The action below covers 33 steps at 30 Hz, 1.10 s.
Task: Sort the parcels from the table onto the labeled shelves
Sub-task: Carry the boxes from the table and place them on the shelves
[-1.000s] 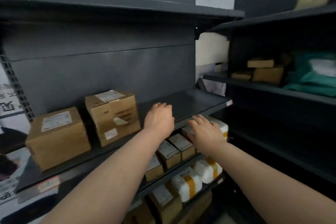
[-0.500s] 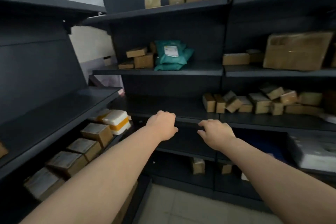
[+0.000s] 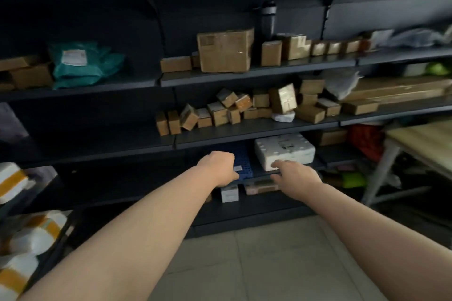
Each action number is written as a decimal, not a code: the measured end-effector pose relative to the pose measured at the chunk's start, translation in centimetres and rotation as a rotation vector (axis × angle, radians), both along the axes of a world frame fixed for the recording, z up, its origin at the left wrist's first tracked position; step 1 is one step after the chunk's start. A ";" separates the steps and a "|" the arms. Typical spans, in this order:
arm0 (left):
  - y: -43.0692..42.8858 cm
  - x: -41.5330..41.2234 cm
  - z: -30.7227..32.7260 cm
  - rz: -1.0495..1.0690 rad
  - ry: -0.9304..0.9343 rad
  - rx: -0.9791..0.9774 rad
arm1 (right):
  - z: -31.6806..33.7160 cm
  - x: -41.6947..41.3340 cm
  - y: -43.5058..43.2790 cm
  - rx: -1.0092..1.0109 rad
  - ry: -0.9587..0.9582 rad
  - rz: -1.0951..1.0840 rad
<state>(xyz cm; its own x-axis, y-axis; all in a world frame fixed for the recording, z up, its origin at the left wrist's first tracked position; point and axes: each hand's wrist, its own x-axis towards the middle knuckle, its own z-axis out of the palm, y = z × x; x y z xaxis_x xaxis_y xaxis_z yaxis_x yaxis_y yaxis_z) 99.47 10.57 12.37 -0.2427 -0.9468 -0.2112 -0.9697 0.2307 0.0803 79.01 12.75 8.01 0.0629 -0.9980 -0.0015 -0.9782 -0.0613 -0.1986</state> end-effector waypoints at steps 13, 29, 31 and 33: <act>-1.8 -27.4 -0.9 -0.515 0.006 -0.001 | -2.3 -24.2 7.3 -0.045 0.028 -0.462; -11.5 -54.7 -2.9 -0.940 0.159 0.125 | -2.7 -44.1 6.2 -0.036 0.045 -1.048; -12.2 -56.8 -3.4 -0.943 0.170 0.158 | -3.2 -44.9 6.0 -0.025 0.066 -1.088; -12.5 -58.6 -3.9 -0.961 0.161 0.180 | -3.6 -45.8 6.2 0.001 0.068 -1.123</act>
<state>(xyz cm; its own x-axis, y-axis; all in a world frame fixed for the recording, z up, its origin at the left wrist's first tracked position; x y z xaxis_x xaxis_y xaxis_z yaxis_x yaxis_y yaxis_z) 40.86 -1.97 8.48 -0.9294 -0.2892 -0.2292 -0.3508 0.8852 0.3056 33.23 18.98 4.43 -0.8721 -0.4885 0.0283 -0.4872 0.8616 -0.1425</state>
